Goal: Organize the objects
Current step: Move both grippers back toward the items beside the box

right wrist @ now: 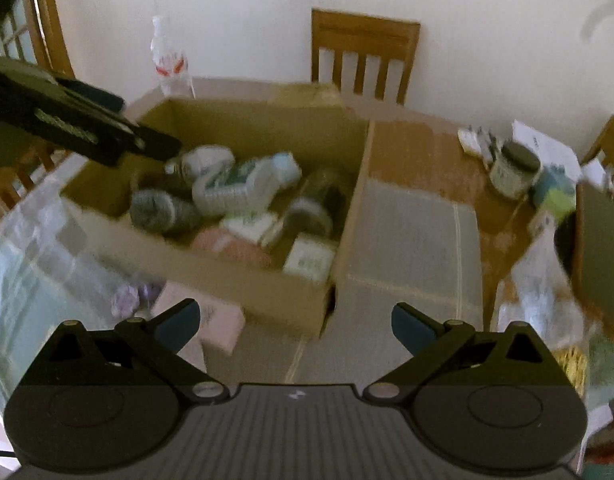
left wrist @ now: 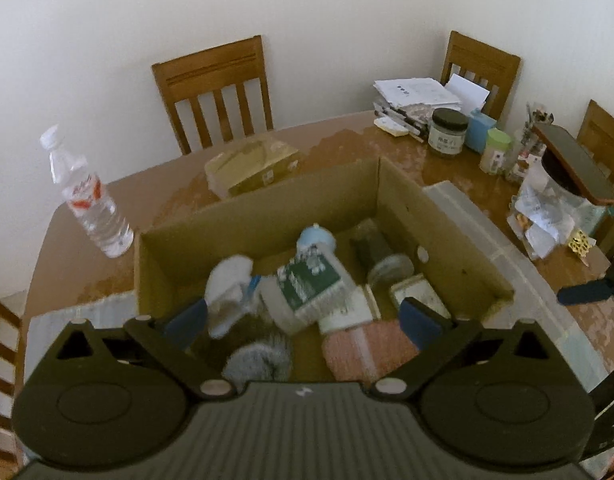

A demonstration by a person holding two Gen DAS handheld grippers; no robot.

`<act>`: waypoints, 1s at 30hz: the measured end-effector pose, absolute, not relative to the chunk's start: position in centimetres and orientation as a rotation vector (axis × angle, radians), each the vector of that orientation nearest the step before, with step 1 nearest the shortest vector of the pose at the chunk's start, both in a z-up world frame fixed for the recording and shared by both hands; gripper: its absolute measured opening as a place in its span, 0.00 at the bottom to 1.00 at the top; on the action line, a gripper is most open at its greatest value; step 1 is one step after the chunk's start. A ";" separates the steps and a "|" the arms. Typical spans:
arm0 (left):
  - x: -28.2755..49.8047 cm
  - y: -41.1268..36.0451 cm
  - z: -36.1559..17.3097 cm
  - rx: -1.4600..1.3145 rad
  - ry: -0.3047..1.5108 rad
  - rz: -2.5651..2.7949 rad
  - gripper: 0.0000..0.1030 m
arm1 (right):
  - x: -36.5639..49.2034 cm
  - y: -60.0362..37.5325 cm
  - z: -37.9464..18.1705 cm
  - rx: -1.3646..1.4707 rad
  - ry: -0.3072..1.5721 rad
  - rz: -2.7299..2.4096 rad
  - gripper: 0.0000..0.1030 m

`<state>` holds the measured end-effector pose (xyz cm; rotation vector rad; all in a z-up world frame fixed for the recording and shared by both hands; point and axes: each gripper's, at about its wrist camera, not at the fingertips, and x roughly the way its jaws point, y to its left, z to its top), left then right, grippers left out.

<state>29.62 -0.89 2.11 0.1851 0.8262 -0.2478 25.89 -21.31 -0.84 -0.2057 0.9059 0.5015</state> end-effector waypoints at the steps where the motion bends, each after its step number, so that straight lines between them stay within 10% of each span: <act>1: 29.1 -0.8 2.0 0.175 0.829 -0.242 0.99 | 25.5 -21.4 -1.2 -0.195 0.918 0.505 1.00; 30: 19.1 5.5 -5.3 0.043 0.918 -0.010 0.99 | 23.5 -14.2 -6.0 -0.257 1.037 0.607 1.00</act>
